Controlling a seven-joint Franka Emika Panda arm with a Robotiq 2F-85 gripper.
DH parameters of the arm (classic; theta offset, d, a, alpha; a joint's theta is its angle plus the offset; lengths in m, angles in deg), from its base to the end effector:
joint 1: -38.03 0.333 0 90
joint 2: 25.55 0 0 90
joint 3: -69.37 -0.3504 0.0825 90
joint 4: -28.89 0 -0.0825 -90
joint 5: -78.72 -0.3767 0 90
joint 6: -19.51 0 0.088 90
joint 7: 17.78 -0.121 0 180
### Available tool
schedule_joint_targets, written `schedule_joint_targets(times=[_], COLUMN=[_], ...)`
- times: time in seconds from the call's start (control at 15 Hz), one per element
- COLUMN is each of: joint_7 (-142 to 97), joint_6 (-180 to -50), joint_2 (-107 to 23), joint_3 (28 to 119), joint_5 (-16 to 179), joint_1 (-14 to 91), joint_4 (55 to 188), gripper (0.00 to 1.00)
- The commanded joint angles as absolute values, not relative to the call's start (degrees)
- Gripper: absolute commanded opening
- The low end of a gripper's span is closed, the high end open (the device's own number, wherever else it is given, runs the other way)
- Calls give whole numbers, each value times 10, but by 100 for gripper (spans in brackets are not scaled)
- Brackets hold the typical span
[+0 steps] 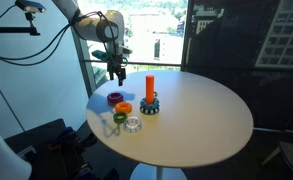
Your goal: Place the red ring on the stack
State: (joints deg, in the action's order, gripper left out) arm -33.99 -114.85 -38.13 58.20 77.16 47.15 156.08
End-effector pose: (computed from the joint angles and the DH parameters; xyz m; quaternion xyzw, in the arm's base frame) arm 0.5061 0.1869 0.2962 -0.9982 -0.0243 0.0526 0.0148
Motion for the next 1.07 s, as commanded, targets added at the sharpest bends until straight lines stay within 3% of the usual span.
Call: schedule_joint_targets(times=[0.0, 1.0], joint_7=[-345, -362], joint_6=[-1156, -1180], joint_2=[-388, -449], joint_3=[597, 639], joint_5=[773, 818], joint_1=[482, 505], joint_4=[1559, 1544], gripper=[100, 100])
